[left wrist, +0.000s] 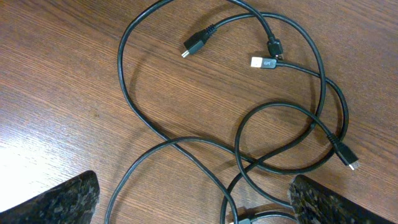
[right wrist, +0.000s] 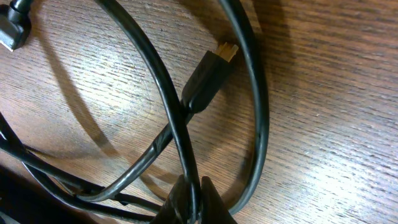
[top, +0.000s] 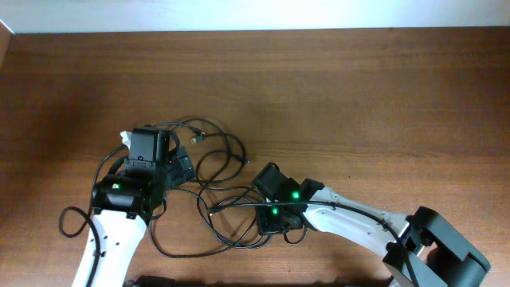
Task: Untangle cables
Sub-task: 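Grasp a black cable with the right gripper and lift it up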
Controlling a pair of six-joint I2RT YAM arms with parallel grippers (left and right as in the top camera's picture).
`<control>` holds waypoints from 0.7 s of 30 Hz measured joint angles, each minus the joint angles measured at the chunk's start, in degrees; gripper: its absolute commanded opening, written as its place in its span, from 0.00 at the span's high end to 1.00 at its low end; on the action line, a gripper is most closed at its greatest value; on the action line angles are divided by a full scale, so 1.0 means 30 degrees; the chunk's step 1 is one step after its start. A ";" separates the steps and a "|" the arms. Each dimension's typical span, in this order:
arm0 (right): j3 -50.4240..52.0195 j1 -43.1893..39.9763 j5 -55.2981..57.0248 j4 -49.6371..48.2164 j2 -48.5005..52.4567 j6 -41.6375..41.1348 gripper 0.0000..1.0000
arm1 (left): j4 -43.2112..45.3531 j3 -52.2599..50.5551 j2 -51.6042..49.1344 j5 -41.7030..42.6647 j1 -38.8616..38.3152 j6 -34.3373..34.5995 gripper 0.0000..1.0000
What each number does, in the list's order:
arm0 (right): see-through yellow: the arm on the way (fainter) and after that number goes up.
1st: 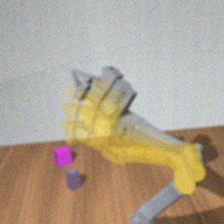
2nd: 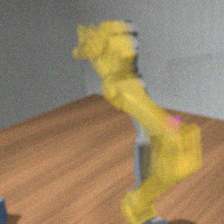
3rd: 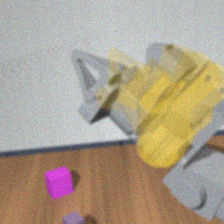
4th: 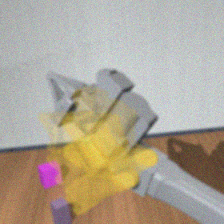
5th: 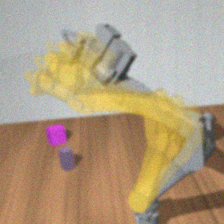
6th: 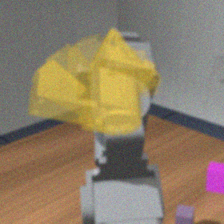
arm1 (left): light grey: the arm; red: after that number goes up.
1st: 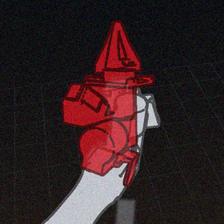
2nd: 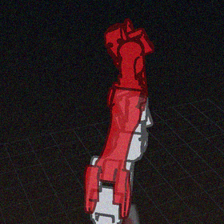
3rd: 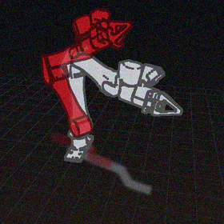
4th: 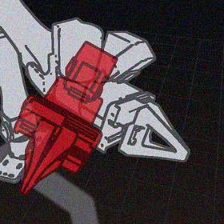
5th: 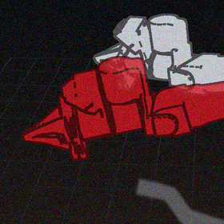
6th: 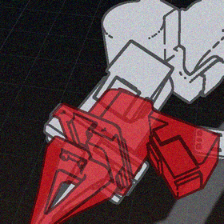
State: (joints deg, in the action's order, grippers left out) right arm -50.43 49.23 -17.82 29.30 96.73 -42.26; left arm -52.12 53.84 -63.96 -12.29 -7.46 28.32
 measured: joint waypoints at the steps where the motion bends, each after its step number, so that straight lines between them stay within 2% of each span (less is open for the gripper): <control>1: 0.0000 0.0000 0.0000 0.0000 0.0000 -0.0007 0.96 | 0.0000 0.0000 0.0000 0.0000 0.0000 0.0000 0.01; 4: -0.0022 -0.0117 -0.0124 0.0605 -0.0007 0.0007 0.96 | -0.0007 0.0000 0.0000 0.0000 0.0000 0.0000 0.01; 6: -0.0270 -0.0619 -0.0342 0.2557 -0.0051 0.0321 0.96 | 0.0007 0.0000 0.0000 0.0000 0.0000 0.0000 0.01; 8: -0.1260 -0.2528 -0.0306 0.5435 -0.0874 0.1377 0.96 | -0.0015 0.0000 0.0000 -0.0007 0.0000 0.0000 0.01; 11: -0.3249 -0.4226 0.0313 0.7519 -0.2863 0.2484 0.96 | -0.0036 0.0000 0.0000 -0.0007 0.0000 0.0000 0.01; 15: -0.8393 -0.5952 0.2441 1.0360 -0.6397 0.3912 0.96 | -0.0073 0.0000 0.0000 0.0000 0.0000 0.0000 0.01; 21: -1.5905 -0.6295 0.7125 1.1788 -0.7388 0.4838 0.96 | -0.0058 0.0000 0.0000 0.0000 0.0000 0.0000 0.01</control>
State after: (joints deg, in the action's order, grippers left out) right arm -98.15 30.35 3.55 64.66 74.56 -27.75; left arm -52.29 53.84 -63.96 -12.29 -7.46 28.32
